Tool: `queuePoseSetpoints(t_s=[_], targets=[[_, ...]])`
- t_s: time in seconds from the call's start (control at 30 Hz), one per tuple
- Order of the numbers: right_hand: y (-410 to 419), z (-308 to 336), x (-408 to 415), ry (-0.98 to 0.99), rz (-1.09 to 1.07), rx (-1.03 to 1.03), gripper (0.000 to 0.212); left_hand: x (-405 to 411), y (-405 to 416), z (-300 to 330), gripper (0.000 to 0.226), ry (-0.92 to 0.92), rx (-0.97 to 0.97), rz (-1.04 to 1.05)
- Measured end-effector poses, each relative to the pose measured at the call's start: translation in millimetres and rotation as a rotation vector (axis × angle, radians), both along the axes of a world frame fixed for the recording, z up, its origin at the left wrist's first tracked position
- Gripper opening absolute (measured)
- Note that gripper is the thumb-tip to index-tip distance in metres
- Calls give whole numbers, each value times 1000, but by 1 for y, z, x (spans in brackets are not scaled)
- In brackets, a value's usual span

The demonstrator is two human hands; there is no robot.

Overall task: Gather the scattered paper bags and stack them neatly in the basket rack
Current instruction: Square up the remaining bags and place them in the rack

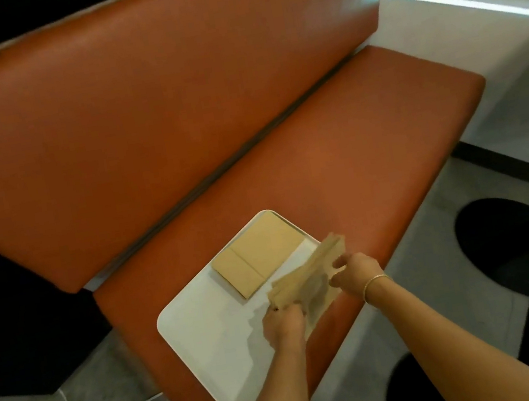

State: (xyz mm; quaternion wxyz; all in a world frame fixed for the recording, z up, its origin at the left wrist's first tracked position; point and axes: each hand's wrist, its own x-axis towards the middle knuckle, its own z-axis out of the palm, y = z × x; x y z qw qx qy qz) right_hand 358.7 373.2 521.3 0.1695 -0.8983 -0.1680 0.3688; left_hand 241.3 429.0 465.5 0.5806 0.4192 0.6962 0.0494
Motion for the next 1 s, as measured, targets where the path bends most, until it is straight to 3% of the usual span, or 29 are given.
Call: queuePoseSetpoints(t_s=[0.1,0.23,0.37,0.5,0.6,0.73,0.8,1.0], targets=[[-11,21,-13,-45,-36,40,40,-11,-12,38,15,-171,139,-9],[-42,66,-34,-48,-216,248,77,-37,-17,96,26,-321,264,-180],[-89,116,-56,-154,-323,491,85,-66,-26,158,40,-446,335,-437],[-149,168,-82,-220,-339,658,87,-91,-52,207,38,-562,364,-580],[-208,194,-97,-189,-352,767,81,-101,-86,232,42,-634,374,-734],[-298,200,-104,-58,-418,815,55,-93,-139,243,53,-730,371,-913],[-339,199,-108,-98,-512,828,47,-81,-171,241,64,-736,335,-971],[-437,181,-120,-309,-826,825,31,-45,-273,227,46,-776,261,-1005]])
